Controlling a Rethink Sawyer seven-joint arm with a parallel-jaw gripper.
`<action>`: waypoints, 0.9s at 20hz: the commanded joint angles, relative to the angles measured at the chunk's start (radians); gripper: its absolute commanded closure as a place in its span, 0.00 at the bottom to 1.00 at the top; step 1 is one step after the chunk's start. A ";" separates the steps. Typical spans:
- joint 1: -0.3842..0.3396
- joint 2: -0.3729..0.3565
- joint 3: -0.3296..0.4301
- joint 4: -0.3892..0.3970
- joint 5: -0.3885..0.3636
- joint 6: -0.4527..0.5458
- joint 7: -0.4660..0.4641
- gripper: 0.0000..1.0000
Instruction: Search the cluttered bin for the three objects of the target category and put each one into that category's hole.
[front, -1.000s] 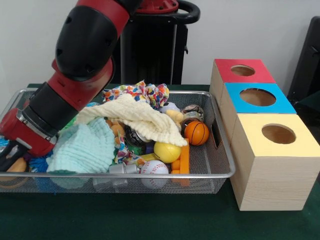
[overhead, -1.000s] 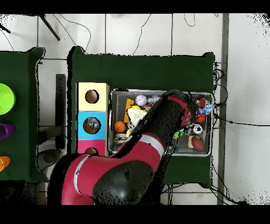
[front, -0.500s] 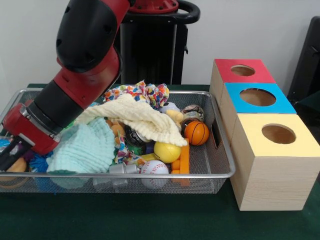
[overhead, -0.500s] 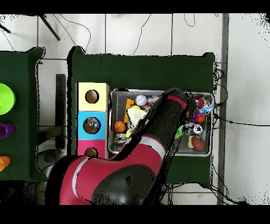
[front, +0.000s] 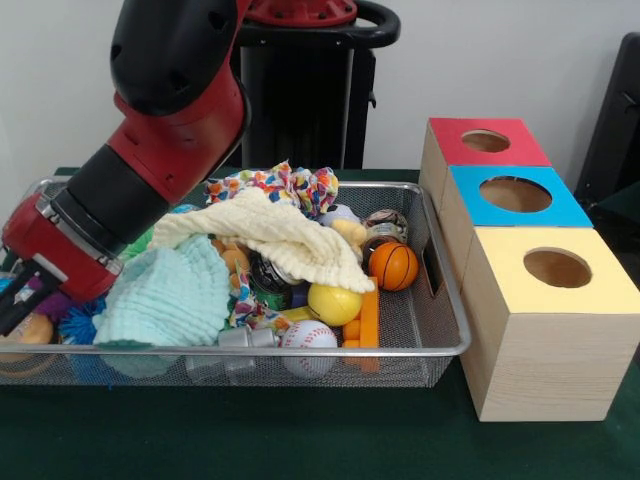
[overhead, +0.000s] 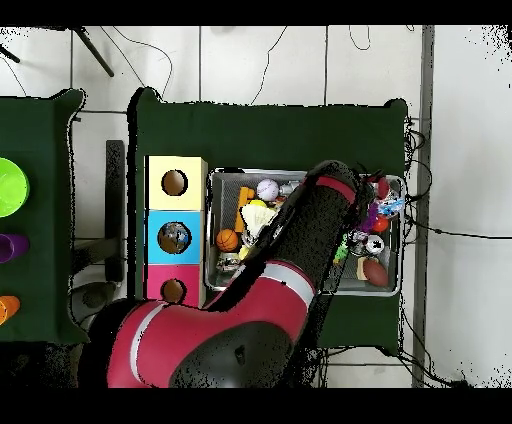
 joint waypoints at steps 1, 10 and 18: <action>0.001 -0.014 0.173 0.062 0.077 0.100 -0.303 1.00; -0.027 -0.032 0.212 0.082 0.107 0.134 -0.350 1.00; -0.020 -0.028 0.205 0.097 0.104 0.148 -0.313 1.00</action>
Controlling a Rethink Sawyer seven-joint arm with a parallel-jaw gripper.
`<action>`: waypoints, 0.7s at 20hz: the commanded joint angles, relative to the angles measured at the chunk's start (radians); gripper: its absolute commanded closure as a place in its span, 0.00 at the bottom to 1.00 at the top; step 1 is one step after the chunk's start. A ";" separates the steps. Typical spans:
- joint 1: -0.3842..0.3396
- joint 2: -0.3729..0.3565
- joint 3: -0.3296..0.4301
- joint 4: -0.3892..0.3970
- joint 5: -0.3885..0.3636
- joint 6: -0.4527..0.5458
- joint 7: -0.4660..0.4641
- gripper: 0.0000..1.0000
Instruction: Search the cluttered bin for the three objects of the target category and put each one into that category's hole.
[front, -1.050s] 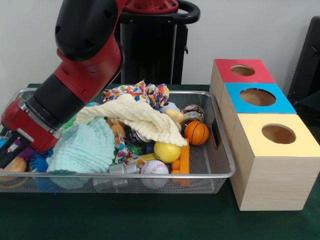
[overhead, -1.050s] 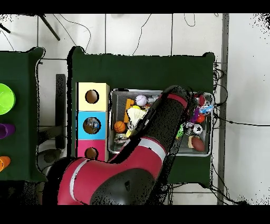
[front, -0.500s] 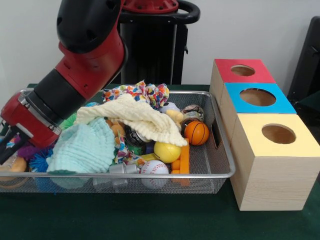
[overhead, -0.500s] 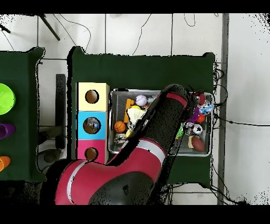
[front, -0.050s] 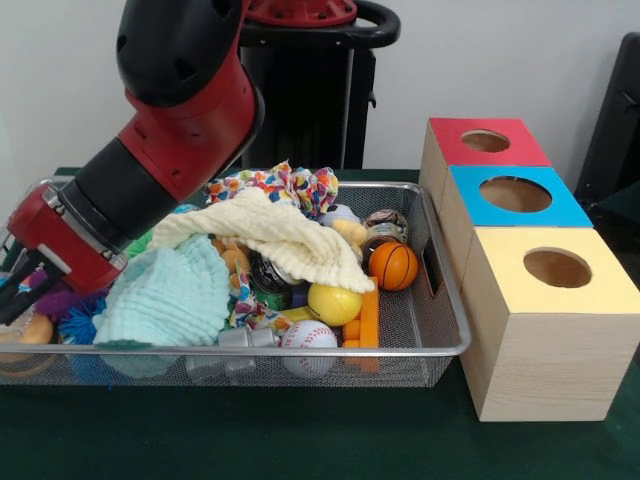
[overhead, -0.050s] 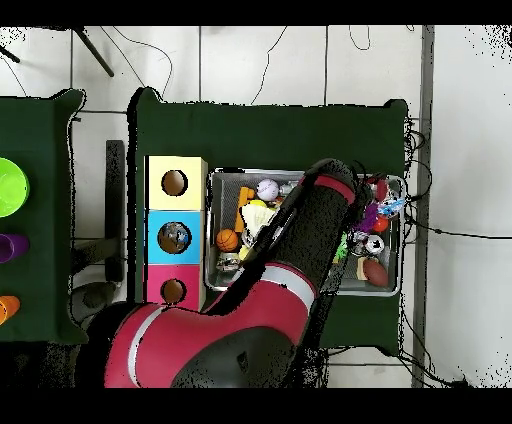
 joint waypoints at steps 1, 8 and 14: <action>-0.021 -0.003 0.178 0.086 0.067 0.074 -0.306 1.00; -0.021 -0.006 0.182 0.094 0.071 0.083 -0.310 1.00; -0.017 -0.005 0.180 0.096 0.071 0.086 -0.310 0.00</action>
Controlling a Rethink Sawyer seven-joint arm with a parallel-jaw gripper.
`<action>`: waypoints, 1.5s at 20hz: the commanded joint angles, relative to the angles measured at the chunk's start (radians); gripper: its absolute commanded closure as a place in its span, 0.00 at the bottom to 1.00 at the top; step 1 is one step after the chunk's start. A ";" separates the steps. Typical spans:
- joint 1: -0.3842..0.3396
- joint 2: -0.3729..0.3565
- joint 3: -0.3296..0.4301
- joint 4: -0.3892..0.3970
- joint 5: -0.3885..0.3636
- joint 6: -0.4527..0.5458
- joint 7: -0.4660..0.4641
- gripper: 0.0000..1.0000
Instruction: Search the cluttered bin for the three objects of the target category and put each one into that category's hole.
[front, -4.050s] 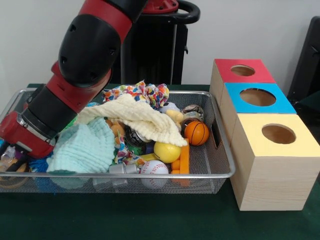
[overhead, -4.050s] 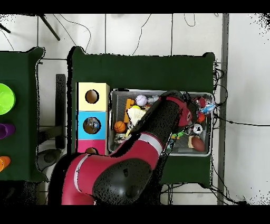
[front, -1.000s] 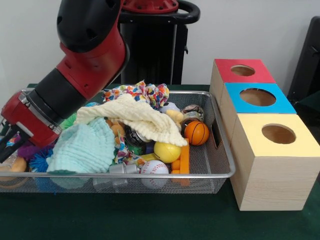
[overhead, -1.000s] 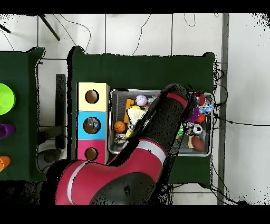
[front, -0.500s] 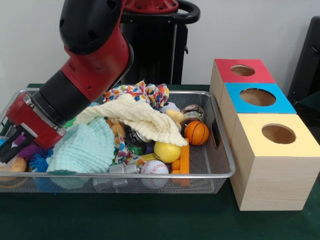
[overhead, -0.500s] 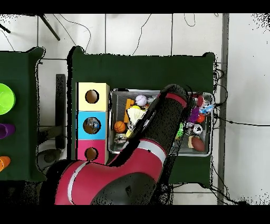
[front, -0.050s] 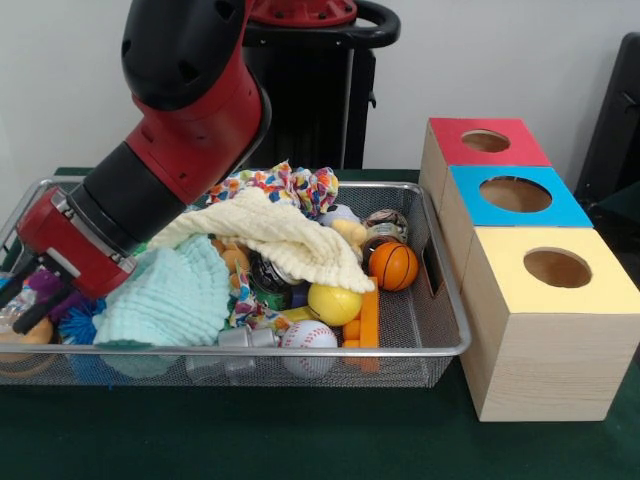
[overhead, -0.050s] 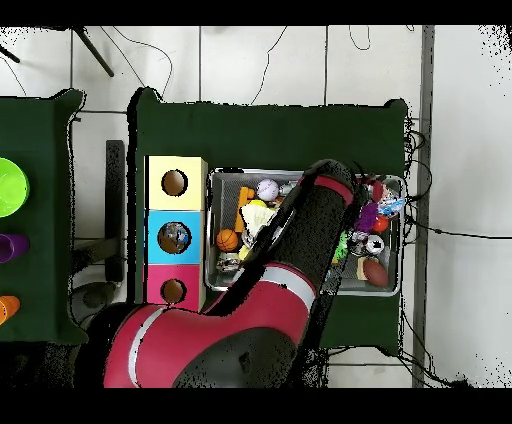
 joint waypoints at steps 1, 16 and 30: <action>-0.016 0.002 0.166 0.092 0.057 0.082 -0.308 0.00; -0.026 -0.006 0.189 0.094 0.115 0.209 -0.398 0.00; -0.117 -0.038 0.304 0.143 0.161 0.219 -0.530 0.00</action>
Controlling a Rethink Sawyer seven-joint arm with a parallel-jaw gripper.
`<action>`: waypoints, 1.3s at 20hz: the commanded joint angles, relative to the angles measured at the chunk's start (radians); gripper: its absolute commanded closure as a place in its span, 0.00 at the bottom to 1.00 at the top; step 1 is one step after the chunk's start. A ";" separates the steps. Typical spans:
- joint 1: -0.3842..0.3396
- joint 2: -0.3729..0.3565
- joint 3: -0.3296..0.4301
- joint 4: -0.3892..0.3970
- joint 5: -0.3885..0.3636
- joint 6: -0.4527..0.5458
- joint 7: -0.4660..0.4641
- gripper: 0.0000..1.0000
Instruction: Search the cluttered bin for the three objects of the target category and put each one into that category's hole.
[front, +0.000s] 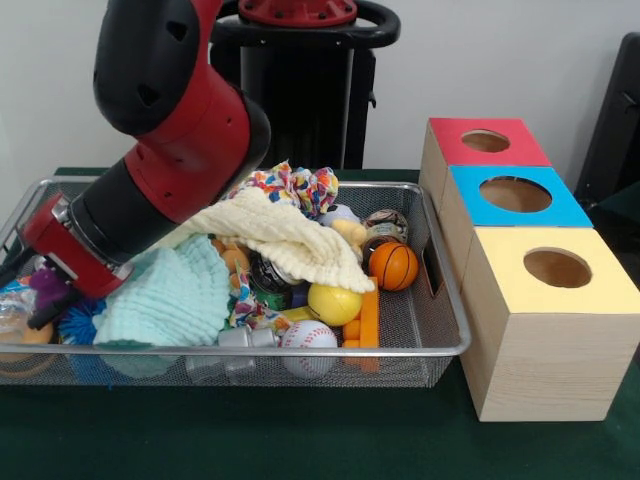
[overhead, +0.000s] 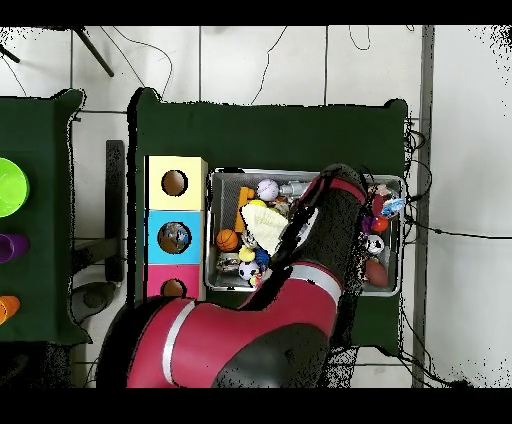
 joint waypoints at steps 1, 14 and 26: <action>-0.047 -0.024 0.204 0.135 0.068 0.038 -0.339 0.00; -0.070 -0.038 0.247 0.153 0.066 0.047 -0.355 0.00; -0.099 -0.039 0.280 0.153 0.059 0.047 -0.380 0.00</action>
